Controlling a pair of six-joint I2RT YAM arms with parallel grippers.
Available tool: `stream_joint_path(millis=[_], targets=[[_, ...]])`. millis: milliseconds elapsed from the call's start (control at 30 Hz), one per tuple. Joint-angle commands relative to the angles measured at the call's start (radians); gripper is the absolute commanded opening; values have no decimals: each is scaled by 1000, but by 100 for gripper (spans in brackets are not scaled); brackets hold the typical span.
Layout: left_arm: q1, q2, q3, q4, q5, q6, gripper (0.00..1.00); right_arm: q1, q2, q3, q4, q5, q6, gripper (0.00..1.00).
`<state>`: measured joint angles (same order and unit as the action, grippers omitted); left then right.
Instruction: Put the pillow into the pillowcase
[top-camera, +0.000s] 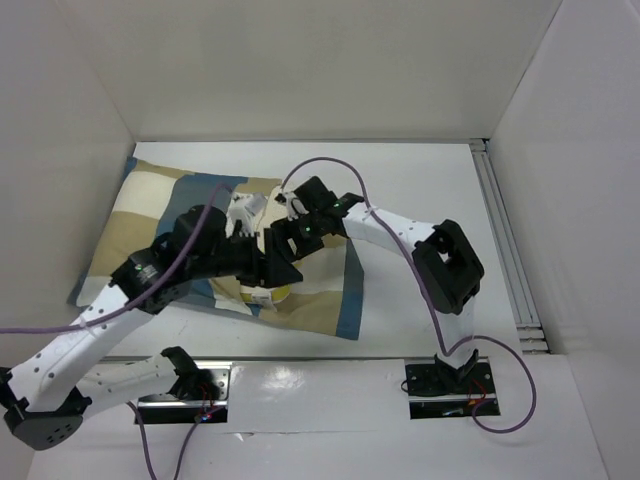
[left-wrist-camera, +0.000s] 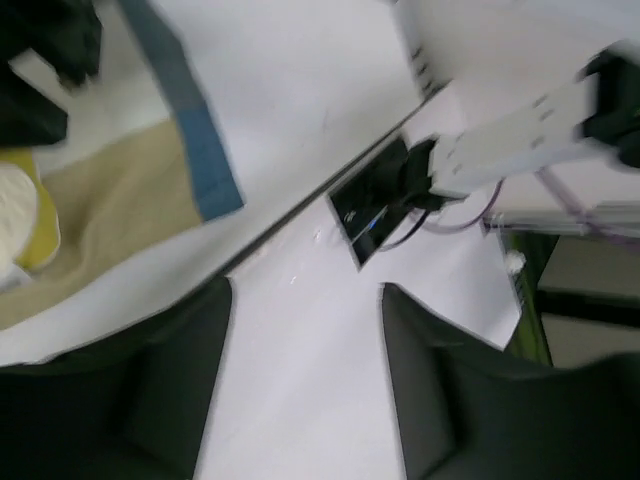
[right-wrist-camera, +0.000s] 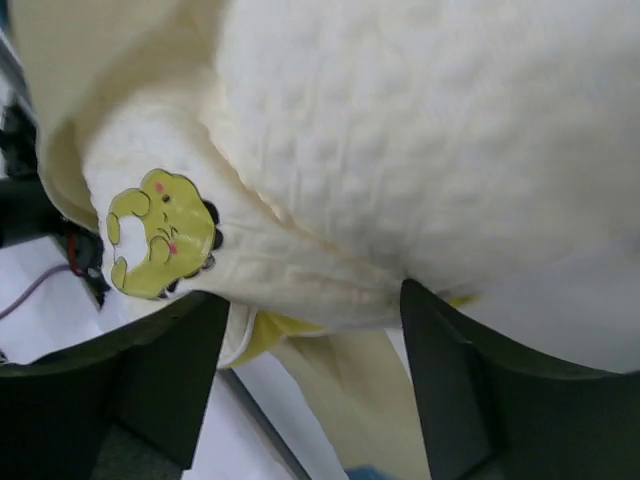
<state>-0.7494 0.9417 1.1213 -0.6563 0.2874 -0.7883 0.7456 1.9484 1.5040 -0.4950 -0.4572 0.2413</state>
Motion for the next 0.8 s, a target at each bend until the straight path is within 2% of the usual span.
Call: stream_joint_path(millis=[0, 100, 167, 200, 233, 267, 300, 333, 367, 400, 433, 533, 567, 700, 767], targets=[[-1, -5, 165, -80, -135, 122, 63, -49, -167, -34, -71, 124, -53, 82], [-1, 80, 212, -140, -256, 179, 48, -144, -310, -146, -80, 152, 4, 79], [-1, 206, 268, -190, -307, 191, 48, -242, -409, -260, -41, 152, 90, 67], [-1, 254, 288, -204, -371, 192, 50, -277, -437, -296, -5, 152, 120, 38], [-1, 303, 337, -221, -416, 173, 59, -311, -480, -365, 10, 164, 180, 24], [-1, 357, 371, -262, -463, 158, 63, -377, -497, -395, 33, 173, 202, 13], [-1, 456, 399, -275, -512, 147, 69, -408, -509, -419, 44, 173, 216, 8], [-11, 509, 458, -292, -609, 147, 75, -431, -522, -438, 44, 161, 228, 9], [-22, 561, 494, -316, -667, 115, 84, -468, -540, -462, 58, 149, 237, 15], [-22, 657, 526, -369, -770, 98, 86, -482, -540, -462, 58, 137, 237, 21], [-22, 704, 588, -394, -806, 86, 89, -492, -551, -462, 58, 137, 225, 36], [-22, 866, 668, -481, -908, 51, 100, -505, -551, -462, 29, 137, 202, 64], [-22, 897, 669, -482, -927, 50, 100, -514, -551, -453, 20, 127, 190, 73], [-22, 1020, 646, -457, -959, 73, 100, -514, -551, -453, 19, 117, 181, 79], [-13, 1069, 646, -471, -973, 57, 100, -514, -540, -453, 19, 117, 181, 79]])
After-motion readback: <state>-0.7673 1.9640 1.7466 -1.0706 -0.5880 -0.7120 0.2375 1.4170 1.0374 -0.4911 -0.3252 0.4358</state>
